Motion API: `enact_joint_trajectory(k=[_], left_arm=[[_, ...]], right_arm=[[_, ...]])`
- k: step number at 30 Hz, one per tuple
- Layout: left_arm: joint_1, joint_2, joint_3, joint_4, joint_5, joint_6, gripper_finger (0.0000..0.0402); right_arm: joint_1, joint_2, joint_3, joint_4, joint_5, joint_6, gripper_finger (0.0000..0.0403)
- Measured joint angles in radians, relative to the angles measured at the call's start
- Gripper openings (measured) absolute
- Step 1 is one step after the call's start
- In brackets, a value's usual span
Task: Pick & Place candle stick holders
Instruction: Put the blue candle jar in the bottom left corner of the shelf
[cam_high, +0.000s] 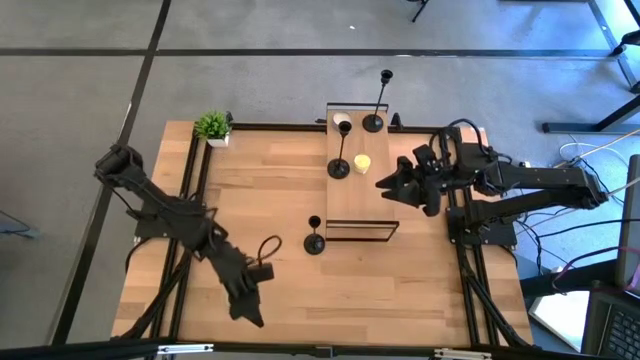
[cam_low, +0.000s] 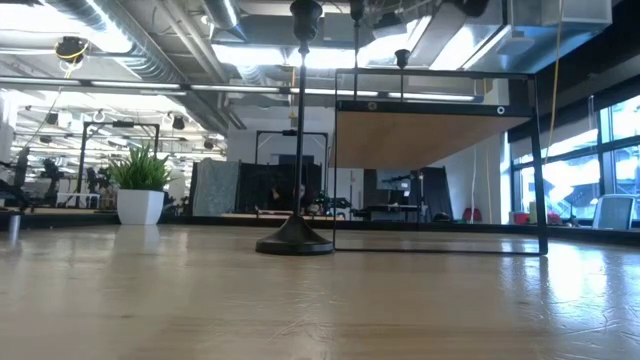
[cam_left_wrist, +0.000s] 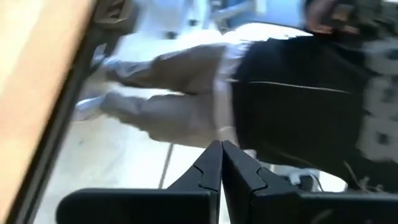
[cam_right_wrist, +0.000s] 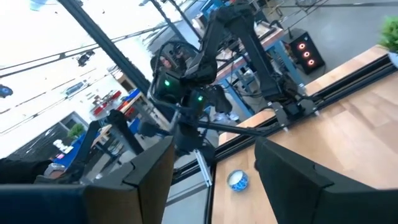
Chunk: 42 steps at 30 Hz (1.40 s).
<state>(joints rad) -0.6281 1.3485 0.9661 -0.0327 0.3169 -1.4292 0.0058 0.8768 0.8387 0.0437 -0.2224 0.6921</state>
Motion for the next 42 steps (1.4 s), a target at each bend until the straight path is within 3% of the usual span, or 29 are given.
enact_joint_trajectory(k=[8,13,19,26,35,37,42], left_arm=[[-0.093,0.154,0.000,-0.166,-0.258,-0.117,0.0005],[-0.113,0.268,0.000,-0.157,-0.286,-0.177,0.0005],[-0.123,0.307,0.000,-0.142,-0.468,-0.286,0.0002],[-0.102,0.290,0.002,-0.032,-0.719,-0.179,0.0002],[-0.071,0.290,0.002,0.004,-0.715,-0.059,0.0005],[-0.064,0.290,0.002,0.023,-0.669,-0.044,0.0004],[-0.050,0.290,0.012,-0.002,-0.445,0.089,0.0004]], right_arm=[[0.022,0.003,0.000,-0.002,0.001,-0.042,0.0227],[0.022,0.003,0.000,-0.001,0.001,-0.045,0.0227],[0.028,0.003,0.000,-0.001,0.001,-0.027,0.0227],[0.031,0.003,0.000,0.000,0.001,-0.027,0.0227],[0.031,0.003,0.000,0.000,0.001,-0.027,0.0227],[0.031,0.003,0.000,0.001,-0.001,-0.027,0.0227],[0.031,0.003,0.000,0.001,-0.032,-0.026,0.0227]])
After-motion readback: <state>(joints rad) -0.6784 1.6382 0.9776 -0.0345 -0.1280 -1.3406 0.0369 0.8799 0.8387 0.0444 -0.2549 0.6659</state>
